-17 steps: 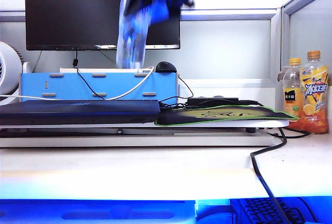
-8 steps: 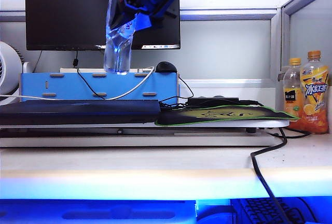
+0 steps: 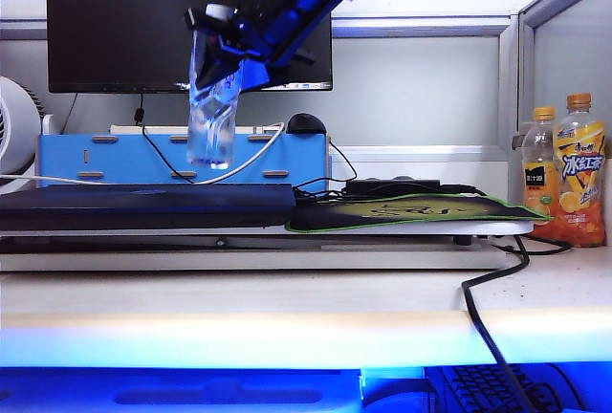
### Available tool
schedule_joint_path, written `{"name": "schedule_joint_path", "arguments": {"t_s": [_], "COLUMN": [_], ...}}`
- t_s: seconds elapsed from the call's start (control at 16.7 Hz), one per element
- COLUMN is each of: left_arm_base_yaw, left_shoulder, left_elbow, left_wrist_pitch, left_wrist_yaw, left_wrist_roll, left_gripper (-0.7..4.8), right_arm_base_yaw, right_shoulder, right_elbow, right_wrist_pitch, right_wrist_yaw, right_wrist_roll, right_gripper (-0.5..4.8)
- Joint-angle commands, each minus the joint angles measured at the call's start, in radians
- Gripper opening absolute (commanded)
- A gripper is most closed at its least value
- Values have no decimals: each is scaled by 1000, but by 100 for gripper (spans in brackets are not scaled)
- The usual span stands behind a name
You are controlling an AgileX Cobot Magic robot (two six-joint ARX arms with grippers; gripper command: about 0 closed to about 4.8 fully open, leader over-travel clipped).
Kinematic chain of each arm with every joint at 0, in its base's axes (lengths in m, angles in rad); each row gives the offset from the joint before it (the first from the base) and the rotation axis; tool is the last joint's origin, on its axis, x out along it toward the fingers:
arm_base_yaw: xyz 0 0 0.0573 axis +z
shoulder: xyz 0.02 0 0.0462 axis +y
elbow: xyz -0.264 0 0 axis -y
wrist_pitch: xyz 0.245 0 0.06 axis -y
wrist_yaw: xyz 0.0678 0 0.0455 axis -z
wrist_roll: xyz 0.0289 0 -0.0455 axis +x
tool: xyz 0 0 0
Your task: Pick up the mineral water bottle and place it on the laptop.
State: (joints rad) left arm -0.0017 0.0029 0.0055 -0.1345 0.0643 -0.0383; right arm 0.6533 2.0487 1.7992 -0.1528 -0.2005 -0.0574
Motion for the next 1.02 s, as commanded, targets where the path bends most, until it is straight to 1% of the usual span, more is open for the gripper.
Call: {"name": "schedule_joint_path", "arguments": {"t_s": [0.06, 0.24, 0.54, 1.02], "left_arm_base_yaw": [0, 0, 0, 0], "left_shoulder": [-2, -2, -2, -2], "left_elbow": [2, 2, 2, 2], "left_wrist_pitch": [8, 8, 8, 8], "left_wrist_yaw": [3, 3, 3, 3], "left_wrist_roll": [1, 1, 1, 1], "left_gripper": [-2, -2, -2, -2], "right_arm_base_yaw": [3, 7, 8, 9], "right_shoulder": [22, 33, 50, 90], "right_elbow": [80, 104, 104, 104], "right_wrist_pitch": [58, 51, -2, -59], "right_wrist_yaw": [-27, -27, -70, -84], "right_wrist_roll": [-2, -3, -8, -27], "right_gripper": [-1, -1, -1, -1]}}
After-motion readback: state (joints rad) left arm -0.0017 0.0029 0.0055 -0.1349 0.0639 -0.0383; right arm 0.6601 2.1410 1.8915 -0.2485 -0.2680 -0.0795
